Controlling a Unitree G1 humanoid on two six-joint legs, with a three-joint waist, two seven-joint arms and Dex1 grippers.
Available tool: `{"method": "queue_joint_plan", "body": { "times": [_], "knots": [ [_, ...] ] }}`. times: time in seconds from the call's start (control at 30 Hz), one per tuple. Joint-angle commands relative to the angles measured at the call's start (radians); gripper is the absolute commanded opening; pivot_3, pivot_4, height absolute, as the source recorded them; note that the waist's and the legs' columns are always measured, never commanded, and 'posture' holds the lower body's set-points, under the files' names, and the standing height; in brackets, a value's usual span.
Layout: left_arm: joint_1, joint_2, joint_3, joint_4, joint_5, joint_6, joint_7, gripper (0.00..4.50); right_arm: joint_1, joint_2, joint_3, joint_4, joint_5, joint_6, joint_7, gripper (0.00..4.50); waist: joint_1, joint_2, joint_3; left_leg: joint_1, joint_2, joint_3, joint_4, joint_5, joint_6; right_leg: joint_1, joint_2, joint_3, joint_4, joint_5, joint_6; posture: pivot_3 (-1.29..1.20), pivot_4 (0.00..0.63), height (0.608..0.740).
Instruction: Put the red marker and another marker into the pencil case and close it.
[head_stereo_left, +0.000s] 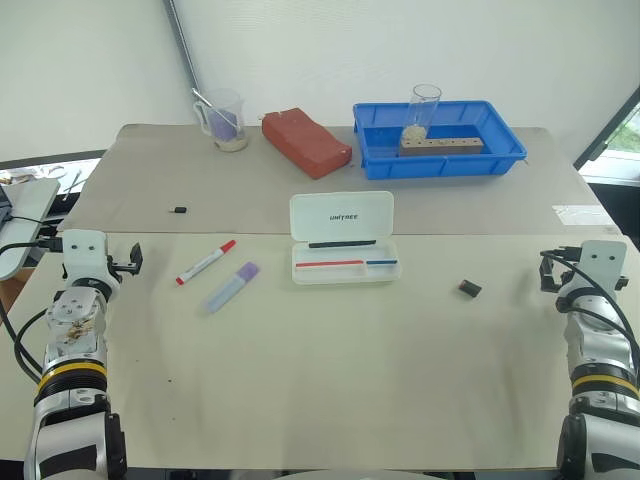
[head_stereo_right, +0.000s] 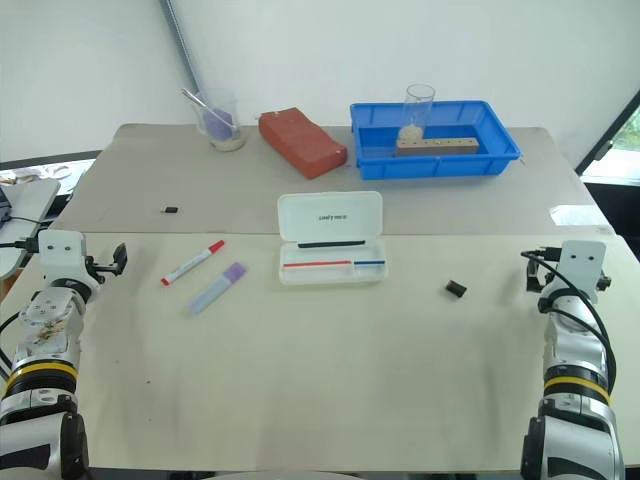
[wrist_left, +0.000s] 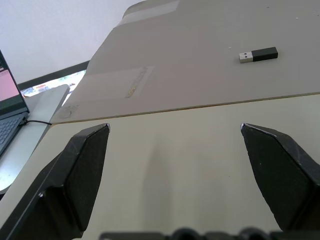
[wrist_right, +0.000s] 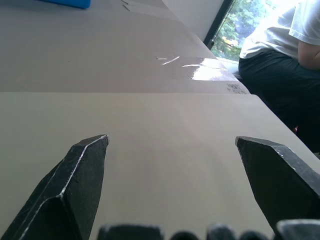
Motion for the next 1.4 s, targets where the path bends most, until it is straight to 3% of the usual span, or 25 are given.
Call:
{"method": "queue_joint_plan", "body": {
  "times": [0.03,0.13,0.27,0.43,0.6,0.8,0.97,1.07,1.17,1.4],
  "knots": [
    [0.013,0.03,0.024,-0.074,-0.014,0.009,-0.004,4.47,-0.023,-0.016,-0.019,-0.013,0.007,-0.015,-0.007,4.5,0.0,0.0,0.0,0.0,0.0,0.0,0.0,0.0,0.0,0.0,0.0,0.0,0.0,0.0,0.0,0.0,0.15,0.74],
    [0.048,0.047,0.026,-0.193,-0.04,0.05,-0.063,4.47,-0.022,-0.027,-0.015,-0.036,0.004,-0.012,0.006,4.5,-0.001,0.0,0.0,0.0,0.0,0.0,0.0,0.0,0.0,0.0,0.0,0.0,0.0,0.0,0.0,0.0,0.15,0.74],
    [0.119,0.094,-0.001,-0.458,-0.14,0.162,-0.278,4.47,-0.009,-0.045,0.005,-0.143,0.008,0.018,0.077,4.5,-0.002,0.001,0.001,-0.001,0.0,0.0,0.0,-0.003,-0.005,0.0,0.0,0.0,0.0,0.0,0.0,0.0,0.15,0.74],
    [0.157,0.22,-0.12,-0.773,-0.239,0.352,-0.562,4.47,0.034,-0.065,0.061,-0.435,0.094,0.152,0.324,4.5,0.001,0.003,0.001,-0.001,0.0,0.0,0.0,-0.003,-0.006,0.0,0.0,-0.001,0.0,0.0,0.0,0.0,0.15,0.74],
    [0.087,0.275,-0.284,-0.872,-0.221,0.387,-0.751,4.47,0.128,-0.077,0.137,-0.786,0.26,0.348,0.567,4.5,0.003,0.004,0.002,-0.001,0.0,-0.003,0.0,-0.003,-0.005,0.0,0.001,-0.002,-0.001,0.0,-0.001,0.0,0.15,0.74],
    [-0.114,0.132,-0.509,-0.756,-0.107,0.275,-0.858,4.47,0.223,-0.093,0.247,-1.153,0.394,0.53,0.697,4.5,0.023,0.004,0.002,-0.008,-0.001,-0.01,0.004,-0.003,-0.004,-0.001,0.001,-0.008,-0.001,0.0,-0.001,0.0,0.15,0.74],
    [-0.194,0.014,-0.601,-0.607,-0.048,0.141,-0.93,4.47,0.237,-0.084,0.28,-1.291,0.415,0.624,0.664,4.5,0.03,0.005,0.001,-0.016,-0.001,-0.014,0.011,-0.003,0.006,-0.004,0.001,-0.01,-0.001,0.0,-0.002,0.0,0.15,0.74],
    [-0.226,-0.049,-0.634,-0.507,-0.006,0.064,-0.945,3.65,0.255,-0.071,0.28,-1.328,0.404,0.651,0.633,4.5,0.031,0.005,0.001,-0.02,-0.002,-0.016,0.012,-0.002,0.006,-0.007,0.001,-0.012,-0.001,0.0,-0.002,0.0,0.15,0.74],
    [-0.262,-0.105,-0.65,-0.41,0.036,0.016,-0.926,2.2,0.294,-0.078,0.271,-1.347,0.383,0.653,0.619,4.5,0.035,0.005,0.001,-0.022,-0.002,-0.018,0.012,-0.002,0.007,-0.008,0.001,-0.014,-0.001,0.0,-0.003,0.0,0.15,0.74],
    [-0.353,-0.205,-0.667,-0.176,0.12,-0.085,-0.891,2.2,0.354,-0.086,0.272,-1.388,0.372,0.641,0.624,4.5,0.035,0.004,0.002,-0.023,-0.006,-0.023,0.012,-0.001,0.009,-0.008,0.001,-0.016,0.0,0.0,-0.002,0.0,0.15,0.74]
  ]
}}
